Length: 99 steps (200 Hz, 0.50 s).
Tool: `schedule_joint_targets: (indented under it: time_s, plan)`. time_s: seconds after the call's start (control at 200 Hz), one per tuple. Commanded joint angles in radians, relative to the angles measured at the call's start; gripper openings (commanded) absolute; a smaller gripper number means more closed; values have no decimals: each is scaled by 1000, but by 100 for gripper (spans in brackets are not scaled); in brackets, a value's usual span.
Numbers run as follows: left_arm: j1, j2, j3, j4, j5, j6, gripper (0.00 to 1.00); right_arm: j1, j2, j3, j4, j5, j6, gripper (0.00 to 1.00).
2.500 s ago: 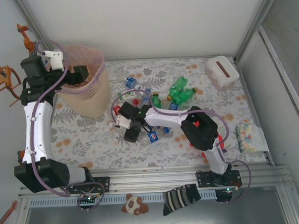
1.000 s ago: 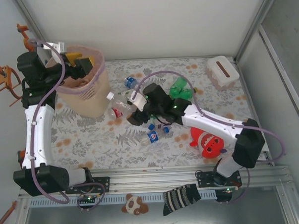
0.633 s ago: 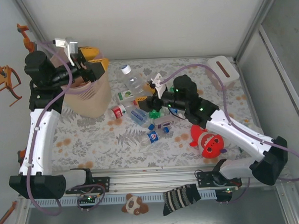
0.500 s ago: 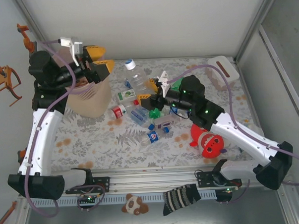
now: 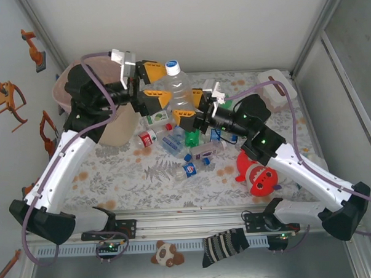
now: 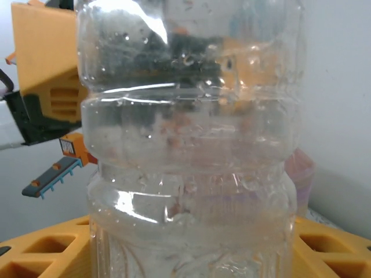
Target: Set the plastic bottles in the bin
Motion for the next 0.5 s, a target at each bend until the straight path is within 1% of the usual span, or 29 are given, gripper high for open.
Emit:
schedule_joint_targets:
  time_s: [0.0, 0.05, 0.25, 0.491]
  plan:
    - [-41, 26, 40, 63, 50, -1, 98, -4, -19, 17, 89, -29, 34, 62]
    - [-56, 37, 46, 65, 58, 6, 100, -6, -19, 17, 99, -29, 41, 62]
    - [-95, 54, 38, 115, 77, 11, 90, -5, -16, 20, 115, -45, 53, 62]
    - [-111, 67, 46, 136, 101, 6, 80, -5, -18, 19, 108, -44, 50, 62]
